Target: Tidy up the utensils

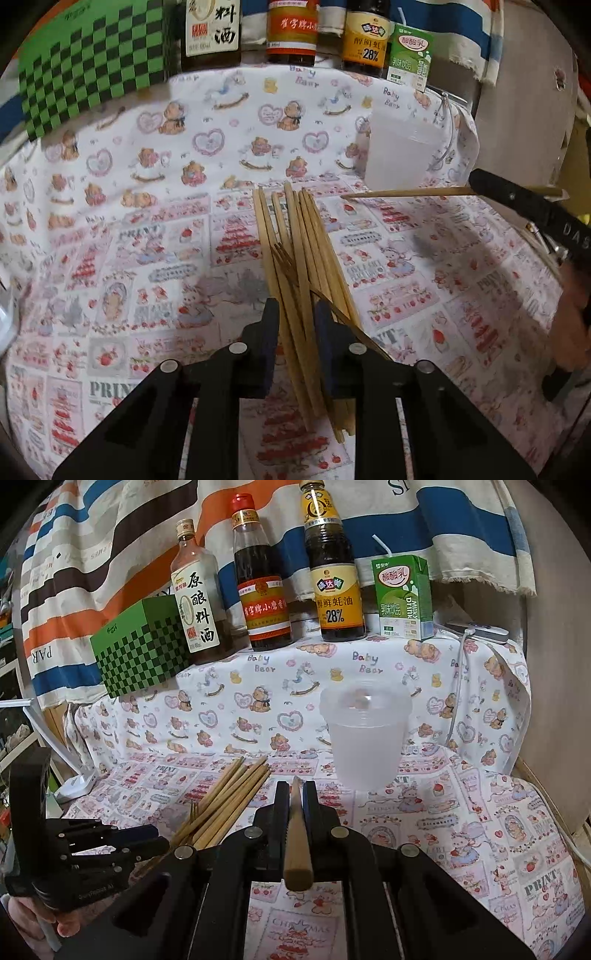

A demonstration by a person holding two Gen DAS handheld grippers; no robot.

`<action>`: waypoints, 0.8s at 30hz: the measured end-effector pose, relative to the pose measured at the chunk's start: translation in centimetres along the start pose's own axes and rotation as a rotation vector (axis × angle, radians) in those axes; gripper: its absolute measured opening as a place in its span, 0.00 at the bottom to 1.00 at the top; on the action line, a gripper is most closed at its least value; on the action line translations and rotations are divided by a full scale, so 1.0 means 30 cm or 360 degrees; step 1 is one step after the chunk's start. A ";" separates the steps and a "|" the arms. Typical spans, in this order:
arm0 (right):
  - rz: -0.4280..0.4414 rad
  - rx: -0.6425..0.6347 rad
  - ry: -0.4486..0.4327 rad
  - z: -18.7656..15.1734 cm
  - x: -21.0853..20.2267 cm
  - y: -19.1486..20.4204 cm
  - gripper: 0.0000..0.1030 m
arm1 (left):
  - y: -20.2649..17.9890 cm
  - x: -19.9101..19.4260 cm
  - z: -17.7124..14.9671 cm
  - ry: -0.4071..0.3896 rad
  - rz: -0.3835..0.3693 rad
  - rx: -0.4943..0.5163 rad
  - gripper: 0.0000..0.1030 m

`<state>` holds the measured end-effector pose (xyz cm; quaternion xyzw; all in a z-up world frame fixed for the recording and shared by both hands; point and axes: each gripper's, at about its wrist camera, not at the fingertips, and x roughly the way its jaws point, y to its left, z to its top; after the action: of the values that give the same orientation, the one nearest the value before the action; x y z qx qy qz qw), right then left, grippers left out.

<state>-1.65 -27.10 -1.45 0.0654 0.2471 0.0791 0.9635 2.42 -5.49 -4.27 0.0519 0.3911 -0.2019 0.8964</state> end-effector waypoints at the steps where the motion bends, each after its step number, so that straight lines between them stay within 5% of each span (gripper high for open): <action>1: -0.0003 -0.0002 -0.0002 -0.001 0.001 0.001 0.08 | -0.001 0.008 -0.003 0.0019 0.0008 0.0003 0.18; 5: -0.0007 -0.0008 -0.0005 0.002 0.007 0.004 0.08 | -0.005 0.020 -0.006 0.0047 0.0006 0.0010 0.18; 7: -0.0011 -0.0005 -0.0008 0.002 0.012 0.003 0.08 | 0.000 0.032 -0.008 0.0075 -0.0014 -0.0001 0.05; 9: -0.0021 -0.0015 -0.0007 0.002 0.011 0.003 0.08 | 0.018 0.027 -0.010 0.0064 -0.0012 -0.0050 0.04; 19: -0.0035 0.0015 -0.0128 0.014 -0.040 -0.011 0.08 | 0.062 -0.250 0.014 -0.0613 -0.0061 -0.0067 0.04; 24: -0.0063 0.0089 -0.0199 0.035 -0.069 -0.053 0.08 | 0.048 -0.291 0.016 -0.0728 0.0036 -0.0004 0.04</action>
<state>-2.75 -29.14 0.16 0.0922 0.1899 0.0489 0.9762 -2.02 -1.51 2.29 0.0079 0.1775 -0.1978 0.9640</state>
